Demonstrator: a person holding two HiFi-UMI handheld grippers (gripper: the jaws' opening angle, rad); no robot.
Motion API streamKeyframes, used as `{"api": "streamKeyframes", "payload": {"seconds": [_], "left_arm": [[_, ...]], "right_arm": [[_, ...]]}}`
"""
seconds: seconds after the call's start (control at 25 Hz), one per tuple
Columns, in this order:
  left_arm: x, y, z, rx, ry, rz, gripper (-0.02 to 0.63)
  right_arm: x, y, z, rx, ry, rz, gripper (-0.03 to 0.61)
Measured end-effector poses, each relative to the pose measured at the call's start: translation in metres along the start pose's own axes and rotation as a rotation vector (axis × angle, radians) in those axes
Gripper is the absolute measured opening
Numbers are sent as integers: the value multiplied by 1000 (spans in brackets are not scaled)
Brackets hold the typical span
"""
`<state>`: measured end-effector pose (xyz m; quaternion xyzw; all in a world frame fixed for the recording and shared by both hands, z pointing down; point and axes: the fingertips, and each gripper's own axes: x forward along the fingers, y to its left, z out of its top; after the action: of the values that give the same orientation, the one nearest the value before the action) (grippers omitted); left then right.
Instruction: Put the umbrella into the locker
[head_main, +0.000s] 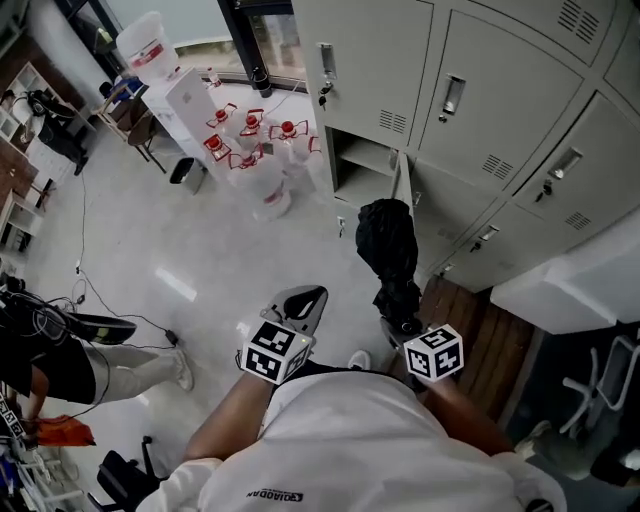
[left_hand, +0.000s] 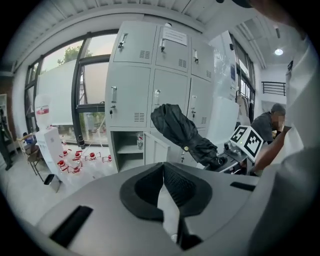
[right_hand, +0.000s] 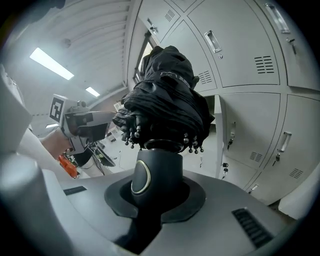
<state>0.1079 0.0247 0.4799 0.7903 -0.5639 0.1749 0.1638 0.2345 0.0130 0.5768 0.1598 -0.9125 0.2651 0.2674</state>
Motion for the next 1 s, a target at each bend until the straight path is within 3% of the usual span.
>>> {"api": "streamKeyframes", "payload": {"seconds": [0.24,0.52,0.84,1.0], "left_arm": [[27,28,-17,-10,63,-44,15],[54,87,2,-19,27,-113,15],[116,199,22,89,52,-269,15],[142,262,36,106,53,-335,15]], "right_arm": [[20,-18,7,10,19,-36,80],[55,-24,34,1,55,-85,80],[139,-40,89,81,62,-226,80],[186,-47,104,153,89,-309,80]]}}
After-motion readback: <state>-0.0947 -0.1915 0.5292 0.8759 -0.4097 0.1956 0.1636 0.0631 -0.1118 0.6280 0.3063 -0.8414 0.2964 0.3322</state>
